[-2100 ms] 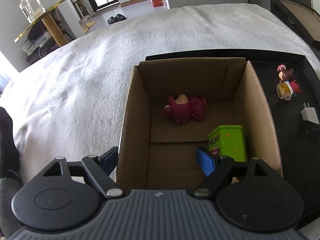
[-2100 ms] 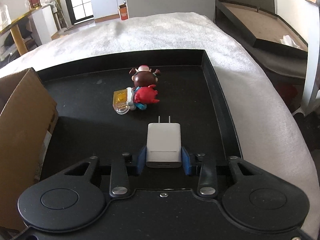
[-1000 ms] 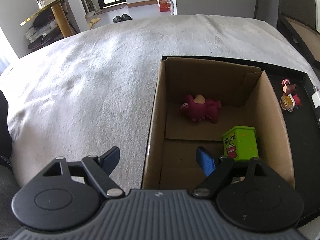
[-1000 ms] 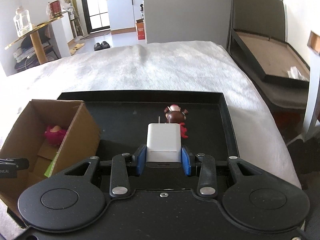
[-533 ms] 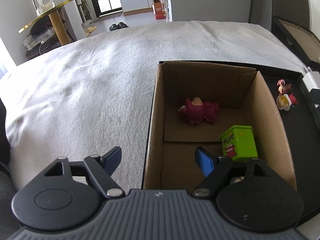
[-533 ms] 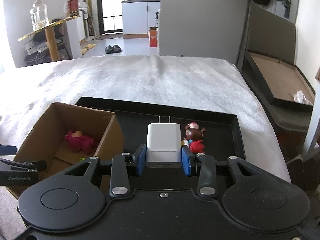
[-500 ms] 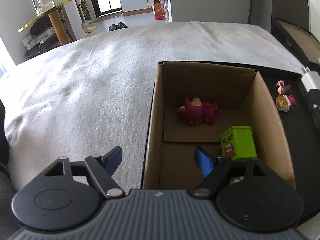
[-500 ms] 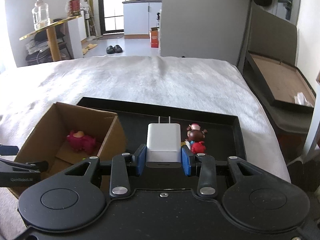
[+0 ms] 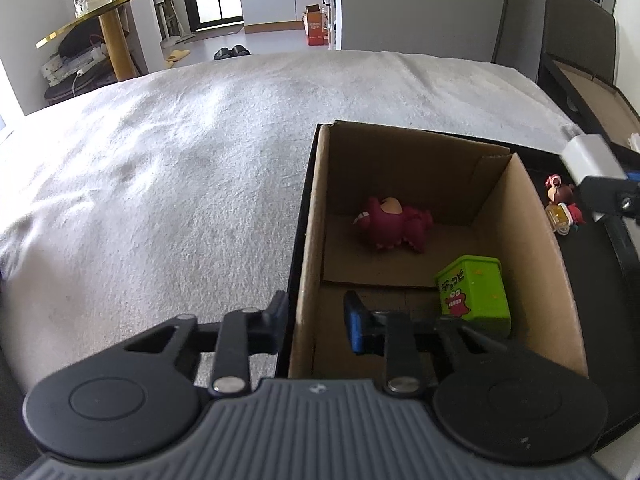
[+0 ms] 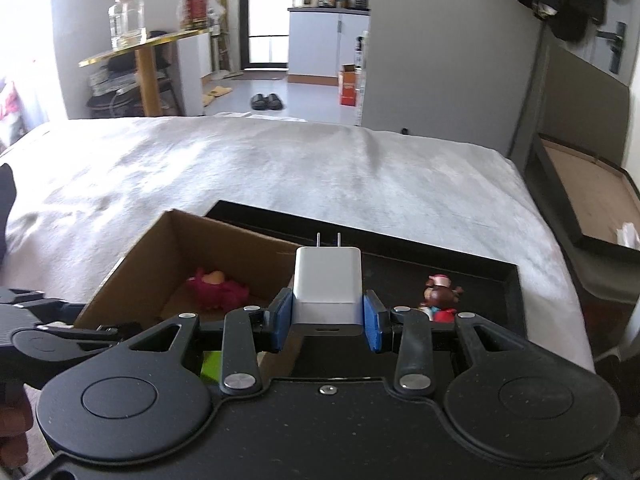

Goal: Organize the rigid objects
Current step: 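Carry the white charger into the box and open the right gripper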

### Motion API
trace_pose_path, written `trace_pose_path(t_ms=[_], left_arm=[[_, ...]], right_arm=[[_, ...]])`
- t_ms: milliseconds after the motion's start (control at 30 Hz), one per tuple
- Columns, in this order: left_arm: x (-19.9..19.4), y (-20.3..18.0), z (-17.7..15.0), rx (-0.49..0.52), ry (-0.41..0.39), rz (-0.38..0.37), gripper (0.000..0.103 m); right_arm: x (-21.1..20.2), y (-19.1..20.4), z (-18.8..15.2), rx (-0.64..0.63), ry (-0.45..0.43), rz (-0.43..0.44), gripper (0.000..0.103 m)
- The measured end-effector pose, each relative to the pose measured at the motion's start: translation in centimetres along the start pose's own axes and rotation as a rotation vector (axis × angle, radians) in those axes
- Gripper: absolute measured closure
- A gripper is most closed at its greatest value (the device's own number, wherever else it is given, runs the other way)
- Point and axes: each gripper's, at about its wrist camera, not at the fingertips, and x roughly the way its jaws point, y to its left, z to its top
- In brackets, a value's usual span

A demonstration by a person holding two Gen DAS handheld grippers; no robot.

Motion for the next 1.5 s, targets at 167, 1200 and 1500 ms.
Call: trace_pose_path(t_ms=[167, 1200, 1500], left_arm=[[-0.3, 0.3, -0.1, -0.008, -0.019, -0.011, 0.086], [-0.5, 1.5, -0.2, -0.061, -0.034, -0.053, 0.093], [-1.1, 1.2, 0.2, -0.046, -0.042, -0.038, 0.088]], right_arm=[[0.2, 1.7, 0.1, -0.049, 0.010, 0.040, 0.067], [2.2, 5.4, -0.6, -0.164, 0.039, 0.029, 0.063], [1.2, 3.7, -0.9, -0.120, 0.044, 0.007, 0.060]])
